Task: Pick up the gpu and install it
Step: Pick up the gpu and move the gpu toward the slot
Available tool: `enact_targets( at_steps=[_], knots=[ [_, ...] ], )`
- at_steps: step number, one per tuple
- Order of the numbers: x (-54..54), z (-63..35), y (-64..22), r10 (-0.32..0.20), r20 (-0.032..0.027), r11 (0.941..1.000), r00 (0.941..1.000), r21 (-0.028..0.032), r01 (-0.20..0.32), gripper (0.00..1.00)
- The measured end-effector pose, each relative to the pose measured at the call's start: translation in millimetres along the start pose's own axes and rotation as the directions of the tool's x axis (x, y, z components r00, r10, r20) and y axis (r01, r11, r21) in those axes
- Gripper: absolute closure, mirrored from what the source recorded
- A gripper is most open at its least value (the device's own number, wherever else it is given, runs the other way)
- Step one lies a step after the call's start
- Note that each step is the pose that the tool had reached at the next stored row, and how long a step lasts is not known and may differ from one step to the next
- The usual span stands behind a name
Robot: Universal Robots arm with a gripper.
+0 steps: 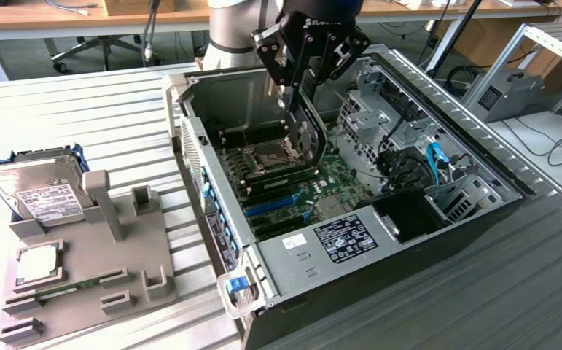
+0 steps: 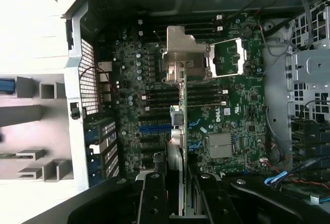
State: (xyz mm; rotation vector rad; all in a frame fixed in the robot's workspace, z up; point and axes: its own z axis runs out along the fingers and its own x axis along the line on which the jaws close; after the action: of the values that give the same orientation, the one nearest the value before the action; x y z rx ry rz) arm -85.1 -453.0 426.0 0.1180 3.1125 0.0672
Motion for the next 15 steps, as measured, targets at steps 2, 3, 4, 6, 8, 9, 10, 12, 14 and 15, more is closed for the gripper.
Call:
enact_targets(
  at_steps=[2,3,4,6,8,9,10,12,14,15],
  knots=[
    [-2.2,0.0,0.2,0.0,0.0,1.0,1.0,0.0001,0.0,0.74],
    [-3.5,0.1,0.3,0.0,-0.0001,1.0,1.0,0.0001,0.0,0.74],
    [-4.4,0.1,0.3,0.0,0.0,1.0,1.0,0.0,0.0,0.74],
    [-6.8,0.1,0.5,0.0,-0.0001,1.0,1.0,0.0002,0.0,0.74],
    [-9.1,0.2,0.7,0.0,0.0,1.0,1.0,0.0002,0.0,0.74],
    [-10.1,0.3,0.8,0.0,0.0,1.0,1.0,0.0001,0.0,0.74],
    [-11.2,0.3,0.8,0.0,0.0,1.0,1.0,0.0001,0.0,0.74],
    [-13.2,0.4,1.0,0.0,-0.0001,1.0,1.0,0.0001,0.0,0.74],
    [-15.4,0.4,1.2,0.0,0.0,1.0,1.0,0.0001,0.0,0.74],
    [-16.5,0.5,1.3,0.0,0.0,1.0,1.0,0.0001,0.0,0.74]
  ],
)
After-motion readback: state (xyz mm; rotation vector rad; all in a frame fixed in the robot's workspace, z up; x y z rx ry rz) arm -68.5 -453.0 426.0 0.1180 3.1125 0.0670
